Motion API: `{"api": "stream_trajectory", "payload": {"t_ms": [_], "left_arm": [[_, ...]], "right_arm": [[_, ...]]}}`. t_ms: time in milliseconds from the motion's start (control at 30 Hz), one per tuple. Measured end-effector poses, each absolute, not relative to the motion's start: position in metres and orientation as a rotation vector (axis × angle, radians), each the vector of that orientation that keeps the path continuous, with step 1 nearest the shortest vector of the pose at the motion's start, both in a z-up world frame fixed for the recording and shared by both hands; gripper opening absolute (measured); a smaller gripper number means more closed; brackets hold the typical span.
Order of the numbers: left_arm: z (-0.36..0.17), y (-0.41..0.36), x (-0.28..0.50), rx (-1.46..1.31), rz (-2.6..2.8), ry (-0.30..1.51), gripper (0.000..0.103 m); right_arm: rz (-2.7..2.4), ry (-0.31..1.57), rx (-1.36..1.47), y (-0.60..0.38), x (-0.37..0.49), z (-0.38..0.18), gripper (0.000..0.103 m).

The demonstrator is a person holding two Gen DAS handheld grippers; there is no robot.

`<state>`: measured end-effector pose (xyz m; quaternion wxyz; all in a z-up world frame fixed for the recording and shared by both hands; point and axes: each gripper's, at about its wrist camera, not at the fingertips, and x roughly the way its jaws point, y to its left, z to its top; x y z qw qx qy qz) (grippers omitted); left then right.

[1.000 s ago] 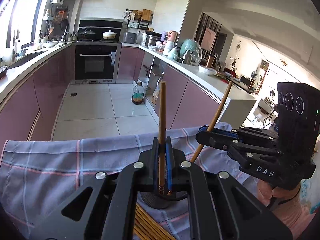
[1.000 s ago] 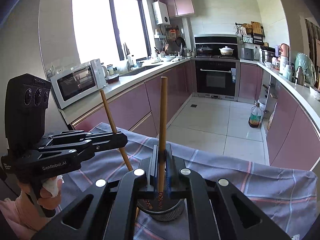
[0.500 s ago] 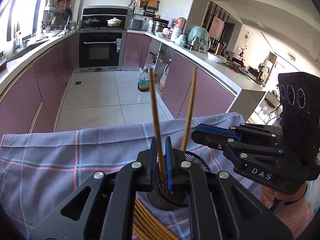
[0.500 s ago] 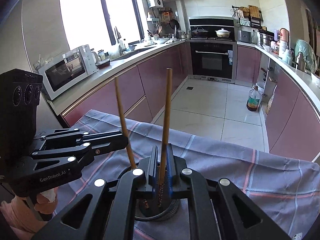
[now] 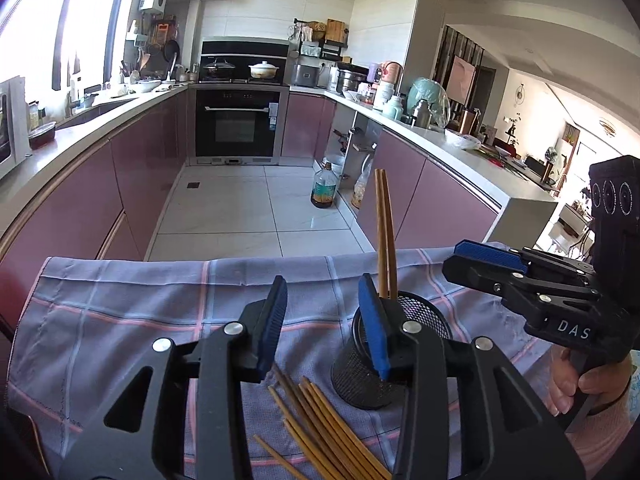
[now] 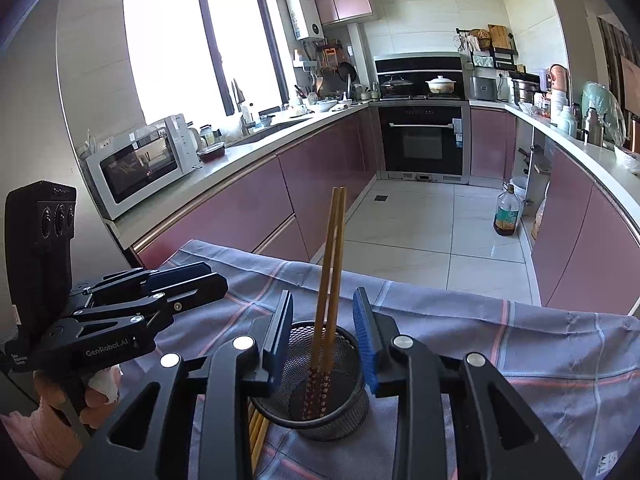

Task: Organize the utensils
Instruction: 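Open the right gripper and withdraw it from the mesh cup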

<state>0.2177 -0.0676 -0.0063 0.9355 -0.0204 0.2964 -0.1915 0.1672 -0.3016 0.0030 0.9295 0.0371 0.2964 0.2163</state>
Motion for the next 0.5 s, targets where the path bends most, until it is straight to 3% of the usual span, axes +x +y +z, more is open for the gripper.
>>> {"api": "stream_trajectory", "payload": {"t_ms": [367, 500], "left_arm": [[-0.016, -0.028, 0.158, -0.019, -0.293, 0.551, 0.055], [-0.031, -0.027, 0.141, 0.009, -0.262, 0.577, 0.056]], "right_arm": [[0.567, 0.576, 0.057, -0.282, 0.117, -0.004, 0.038], [0.593, 0.629, 0.054, -0.274, 0.107, -0.025, 0.038]]}}
